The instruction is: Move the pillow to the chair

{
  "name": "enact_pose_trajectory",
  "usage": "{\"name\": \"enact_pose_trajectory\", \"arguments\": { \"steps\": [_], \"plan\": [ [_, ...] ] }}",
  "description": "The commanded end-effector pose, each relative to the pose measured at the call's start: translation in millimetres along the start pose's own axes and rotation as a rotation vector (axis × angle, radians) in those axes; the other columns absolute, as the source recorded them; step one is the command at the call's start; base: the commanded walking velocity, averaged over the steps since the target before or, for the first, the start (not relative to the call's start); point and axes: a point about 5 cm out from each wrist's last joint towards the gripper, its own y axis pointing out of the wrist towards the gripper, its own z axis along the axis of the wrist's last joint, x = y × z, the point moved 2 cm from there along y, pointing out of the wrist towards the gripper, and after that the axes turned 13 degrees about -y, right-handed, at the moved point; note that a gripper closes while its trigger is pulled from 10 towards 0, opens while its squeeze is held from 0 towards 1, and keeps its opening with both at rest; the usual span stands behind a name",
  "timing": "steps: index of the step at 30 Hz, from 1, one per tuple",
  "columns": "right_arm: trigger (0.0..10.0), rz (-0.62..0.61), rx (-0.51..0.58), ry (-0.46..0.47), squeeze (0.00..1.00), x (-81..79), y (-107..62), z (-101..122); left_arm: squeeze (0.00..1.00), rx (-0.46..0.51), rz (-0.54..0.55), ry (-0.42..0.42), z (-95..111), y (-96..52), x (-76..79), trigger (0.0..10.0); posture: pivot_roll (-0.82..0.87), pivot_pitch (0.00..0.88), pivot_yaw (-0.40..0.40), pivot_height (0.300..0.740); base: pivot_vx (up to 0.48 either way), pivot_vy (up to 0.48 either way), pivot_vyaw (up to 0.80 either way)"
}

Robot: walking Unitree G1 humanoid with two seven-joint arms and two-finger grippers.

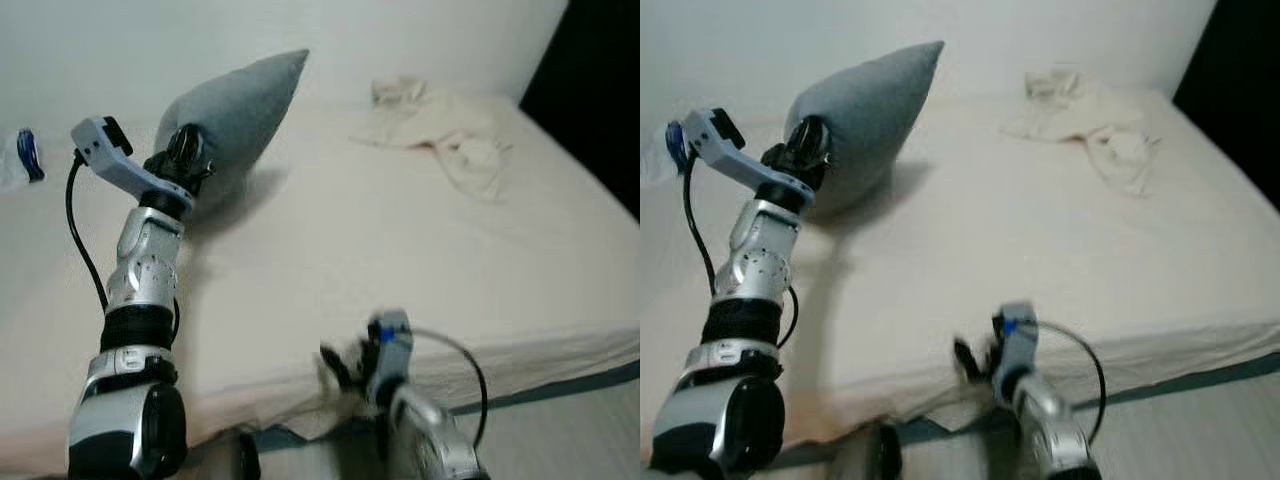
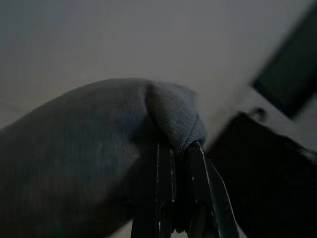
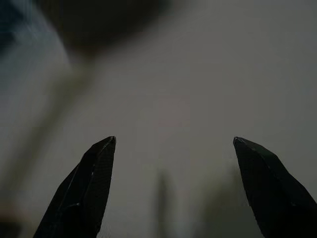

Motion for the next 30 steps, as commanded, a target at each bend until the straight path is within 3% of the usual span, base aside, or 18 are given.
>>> {"name": "enact_pose_trajectory", "arguments": {
  "steps": [1,6,8,10,16,23,24,26,27,30],
  "plan": [
    [10.0,0.005,-0.047,0.038,0.0,-2.5,-3.9,-18,0.0,-0.051,-0.02,-0.02,-15,-6.4,2.5,0.0,-0.14,0.0,0.085,0.655,0.0,0.0,0.0],
    [10.0,-0.017,-0.048,0.044,0.0,5.7,-1.2,-19,0.0,-0.123,0.055,-0.08,-46,-24.6,-7.1,0.0,-0.14,0.0,0.086,0.674,0.0,0.0,0.0],
    [10.0,-0.02,-0.05,0.044,0.0,7.4,-1.6,-21,0.0,-0.152,0.059,-0.091,-55,-28.7,-6.3,0.0,-0.14,0.0,0.087,0.679,0.0,0.0,0.0],
    [10.0,-0.025,-0.058,0.042,0.0,10.6,-2.9,-27,0.0,-0.234,0.046,-0.104,-78,-36.5,0.2,0.0,-0.14,0.0,0.088,0.698,0.0,0.0,0.0],
    [10.0,-0.028,-0.065,0.038,0.0,11.9,-2.6,-29,0.0,-0.272,0.027,-0.09,-88,-37.8,4.7,0.0,-0.14,0.0,0.091,0.722,0.0,0.0,0.0],
    [10.0,-0.069,-0.151,0.005,0.0,18.6,-7.3,-48,0.0,-0.396,0.054,-0.012,-115,-57.0,-5.8,0.0,-0.15,0.0,0.092,0.74,0.0,0.0,0.0],
    [10.0,-0.075,-0.173,0.005,0.0,19.8,-10.6,-54,0.0,-0.413,0.075,-0.008,-119,-61.4,-10.0,5.9,-0.15,0.0,0.088,0.74,0.0,0.0,0.0],
    [10.0,-0.079,-0.188,0.007,0.0,20.5,-12.9,-58,0.0,-0.425,0.089,-0.005,-121,-64.4,-12.9,5.9,-0.15,0.0,0.088,0.74,0.0,0.0,0.0],
    [10.0,-0.099,-0.265,-0.008,0.0,23.4,-22.8,-75,0.0,-0.455,0.139,0.015,-127,-75.7,-24.4,10.0,-0.15,0.0,0.082,0.74,0.0,0.0,0.0],
    [10.0,-0.105,-0.329,-0.029,0.0,24.9,-31.5,-88,0.0,-0.475,0.182,0.031,-130,-85.1,-33.9,10.0,-0.14,0.0,0.08,0.74,0.0,0.0,0.0]
  ]
}}
